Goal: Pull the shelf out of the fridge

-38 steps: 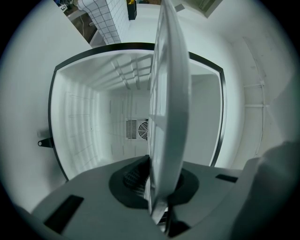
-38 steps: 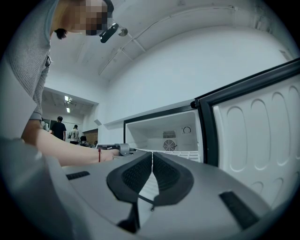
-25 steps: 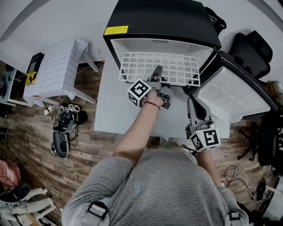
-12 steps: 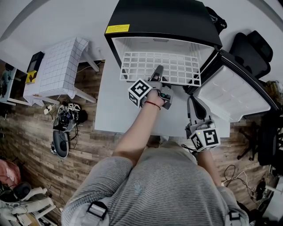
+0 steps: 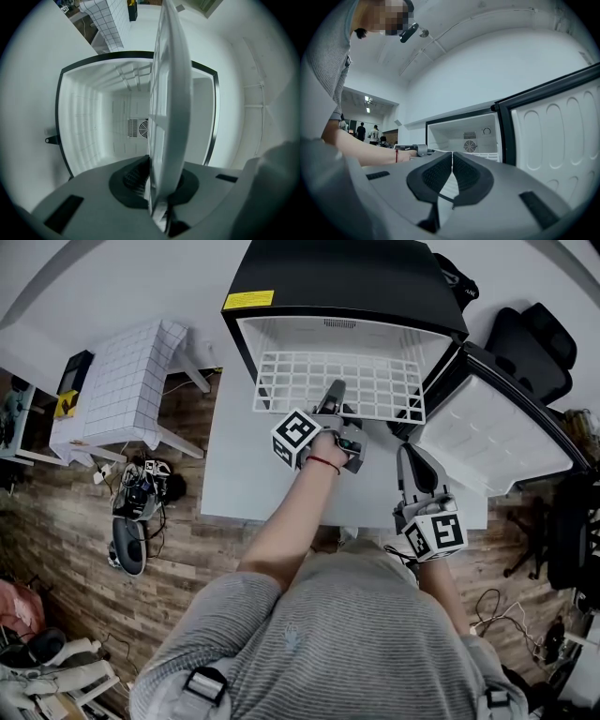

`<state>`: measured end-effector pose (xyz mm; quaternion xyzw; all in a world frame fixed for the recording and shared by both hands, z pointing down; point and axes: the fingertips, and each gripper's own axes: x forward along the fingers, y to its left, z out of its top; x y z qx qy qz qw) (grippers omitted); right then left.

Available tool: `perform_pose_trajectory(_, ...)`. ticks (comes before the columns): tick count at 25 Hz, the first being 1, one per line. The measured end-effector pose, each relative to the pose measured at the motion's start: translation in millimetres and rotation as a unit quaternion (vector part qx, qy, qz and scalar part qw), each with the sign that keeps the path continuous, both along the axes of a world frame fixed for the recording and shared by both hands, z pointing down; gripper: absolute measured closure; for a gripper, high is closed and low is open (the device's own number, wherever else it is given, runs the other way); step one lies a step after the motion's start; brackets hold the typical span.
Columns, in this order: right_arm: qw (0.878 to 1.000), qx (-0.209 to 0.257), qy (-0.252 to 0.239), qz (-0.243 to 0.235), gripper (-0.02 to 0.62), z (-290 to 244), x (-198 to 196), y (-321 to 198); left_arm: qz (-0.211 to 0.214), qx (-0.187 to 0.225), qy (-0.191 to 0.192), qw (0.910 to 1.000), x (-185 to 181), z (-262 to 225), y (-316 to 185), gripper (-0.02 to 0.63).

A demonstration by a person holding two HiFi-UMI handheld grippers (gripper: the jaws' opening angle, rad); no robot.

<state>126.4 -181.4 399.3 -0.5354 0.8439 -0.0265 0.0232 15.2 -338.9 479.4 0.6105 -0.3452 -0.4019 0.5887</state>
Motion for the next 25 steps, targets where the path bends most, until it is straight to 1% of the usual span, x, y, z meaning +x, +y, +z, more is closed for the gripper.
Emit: perform_pose_trajectory(25,1.000,0.003,0.001,0.001,0.581,-3.3,-4.1,6.4,-0.002,0.003,0.003,1.0000,-0.9,-2.7,7.3,0.569)
